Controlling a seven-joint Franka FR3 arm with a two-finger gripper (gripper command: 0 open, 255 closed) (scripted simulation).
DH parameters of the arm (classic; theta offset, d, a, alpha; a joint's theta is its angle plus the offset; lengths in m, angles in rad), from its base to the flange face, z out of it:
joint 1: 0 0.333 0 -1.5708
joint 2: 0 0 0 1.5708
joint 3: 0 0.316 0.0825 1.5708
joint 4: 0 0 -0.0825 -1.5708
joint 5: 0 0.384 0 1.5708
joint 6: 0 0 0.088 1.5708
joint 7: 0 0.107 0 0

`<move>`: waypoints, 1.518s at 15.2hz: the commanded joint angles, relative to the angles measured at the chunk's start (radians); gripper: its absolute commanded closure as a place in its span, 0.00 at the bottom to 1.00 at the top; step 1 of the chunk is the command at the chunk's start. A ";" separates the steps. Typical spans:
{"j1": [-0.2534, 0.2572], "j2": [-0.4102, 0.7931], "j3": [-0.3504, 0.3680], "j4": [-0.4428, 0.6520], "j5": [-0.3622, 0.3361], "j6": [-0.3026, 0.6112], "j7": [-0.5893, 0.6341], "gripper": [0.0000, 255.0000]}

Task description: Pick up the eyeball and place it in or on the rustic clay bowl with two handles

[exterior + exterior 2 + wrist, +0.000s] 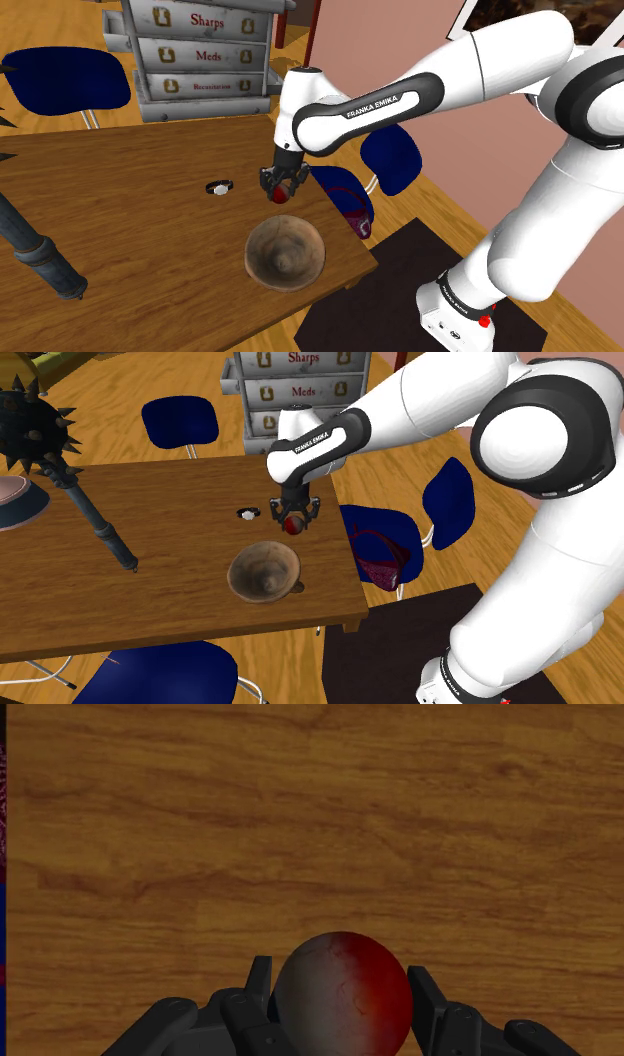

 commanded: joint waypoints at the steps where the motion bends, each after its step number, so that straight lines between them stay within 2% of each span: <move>1: -0.002 -0.016 0.001 0.007 0.006 -0.022 -0.002 1.00; 23: -0.015 -0.142 0.002 0.168 0.042 -0.303 -0.005 1.00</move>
